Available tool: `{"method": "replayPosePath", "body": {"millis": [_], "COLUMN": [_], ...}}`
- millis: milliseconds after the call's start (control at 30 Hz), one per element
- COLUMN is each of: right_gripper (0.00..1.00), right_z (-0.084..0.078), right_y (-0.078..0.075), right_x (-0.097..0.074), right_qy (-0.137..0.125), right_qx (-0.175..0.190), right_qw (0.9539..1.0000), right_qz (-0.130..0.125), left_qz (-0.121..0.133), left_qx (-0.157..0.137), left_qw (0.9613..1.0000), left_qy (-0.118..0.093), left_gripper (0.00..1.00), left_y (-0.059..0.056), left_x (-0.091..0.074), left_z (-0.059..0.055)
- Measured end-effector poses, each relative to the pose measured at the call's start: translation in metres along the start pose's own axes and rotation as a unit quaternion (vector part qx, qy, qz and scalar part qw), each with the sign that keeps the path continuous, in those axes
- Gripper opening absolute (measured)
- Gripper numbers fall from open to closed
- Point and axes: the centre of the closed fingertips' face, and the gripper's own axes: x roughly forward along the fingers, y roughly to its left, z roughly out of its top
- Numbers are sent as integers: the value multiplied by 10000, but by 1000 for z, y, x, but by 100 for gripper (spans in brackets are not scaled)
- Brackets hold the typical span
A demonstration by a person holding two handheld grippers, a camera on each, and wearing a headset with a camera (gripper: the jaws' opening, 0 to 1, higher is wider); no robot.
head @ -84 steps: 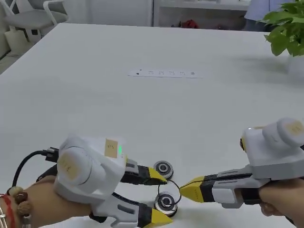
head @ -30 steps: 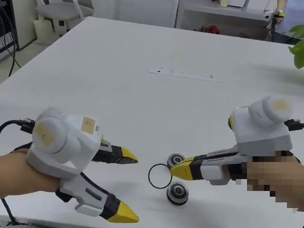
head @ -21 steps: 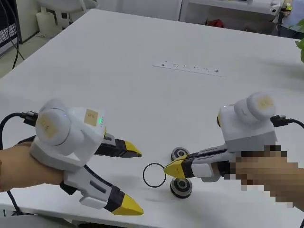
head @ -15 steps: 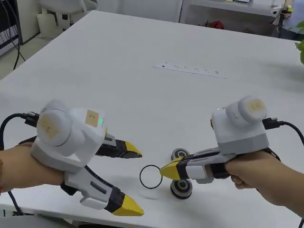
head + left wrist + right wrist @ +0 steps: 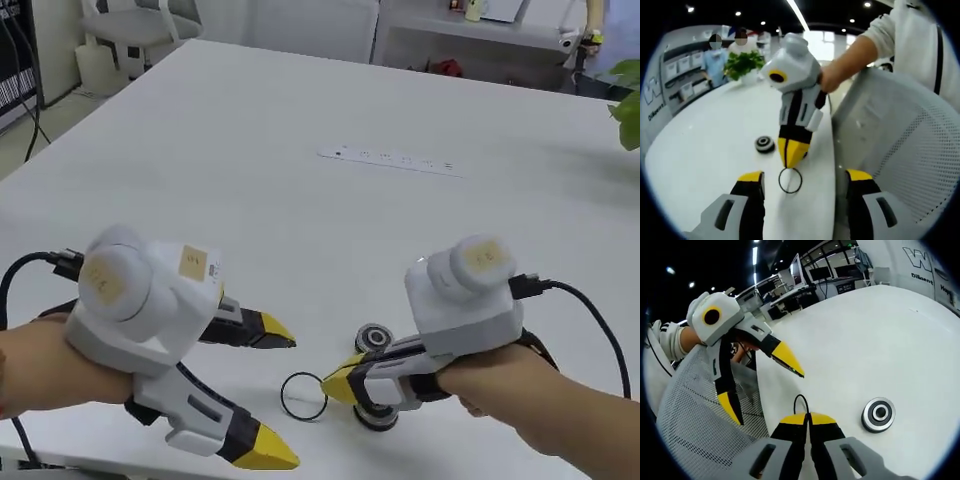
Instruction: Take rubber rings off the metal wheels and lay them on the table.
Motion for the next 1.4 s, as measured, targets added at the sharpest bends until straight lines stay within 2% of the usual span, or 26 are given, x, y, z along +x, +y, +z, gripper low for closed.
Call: {"method": "replayPosePath", "body": {"millis": [233,600,933,1233,1400], "right_gripper": [0,4,8,11,13], "right_z": [-5,0,-1,1,6], "right_y": [-1,-9,-12,-15,-13], "right_x": [2,-7,-21,-38,-50], "right_qy": [116,-2,-58,-221,-415], "right_qx": [-154,-227,-291,-289,-261], "right_qw": [9998,9996,9992,9988,9982], "right_qz": [-45,-186,-259,-339,-348], "left_qz": [0,23,36,56,73], "left_qx": [4,33,36,48,53], "left_qw": [10000,10000,9999,9999,9999], "left_qy": [27,78,125,123,119], "left_gripper": [66,65,65,65,65], "left_y": [0,1,2,2,2], "left_x": [0,0,0,-1,-2], "left_z": [0,0,-1,1,3]}}
